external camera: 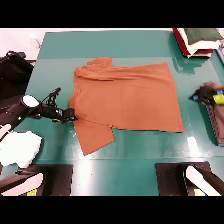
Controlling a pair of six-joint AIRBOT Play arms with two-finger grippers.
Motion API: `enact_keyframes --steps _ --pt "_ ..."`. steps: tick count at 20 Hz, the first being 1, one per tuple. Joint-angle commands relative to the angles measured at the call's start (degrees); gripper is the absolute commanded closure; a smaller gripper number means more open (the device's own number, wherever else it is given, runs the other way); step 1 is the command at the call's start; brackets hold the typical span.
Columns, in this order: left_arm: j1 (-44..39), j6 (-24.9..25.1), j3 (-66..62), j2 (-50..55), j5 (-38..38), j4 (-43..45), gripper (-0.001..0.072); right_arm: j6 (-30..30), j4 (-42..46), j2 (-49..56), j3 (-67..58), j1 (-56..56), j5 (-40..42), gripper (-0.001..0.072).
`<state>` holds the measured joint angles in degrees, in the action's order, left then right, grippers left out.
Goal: Fold the shirts.
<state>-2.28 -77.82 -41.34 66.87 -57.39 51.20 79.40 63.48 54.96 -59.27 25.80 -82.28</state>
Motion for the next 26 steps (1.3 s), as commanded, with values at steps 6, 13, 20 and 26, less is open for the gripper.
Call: enact_keyframes --steps 6,13,20,26 --pt "-0.17 0.35 -4.55 -0.04 -1.66 -0.2 0.0678 -0.48 0.28 5.35 25.27 22.05 2.99 0.0306" --pt "-0.17 0.28 -4.55 -0.04 -1.86 -0.22 0.0678 -0.81 -8.22 14.67 26.91 12.09 15.69 0.0339" --pt "-0.17 -0.33 -8.35 -3.8 -2.43 -0.13 0.068 -4.13 -8.44 7.67 20.63 3.54 17.03 0.0696" --pt "-0.17 -3.72 -36.17 -18.88 -4.59 5.99 0.068 -4.02 -8.35 -6.29 -10.49 -3.56 13.33 0.0697"
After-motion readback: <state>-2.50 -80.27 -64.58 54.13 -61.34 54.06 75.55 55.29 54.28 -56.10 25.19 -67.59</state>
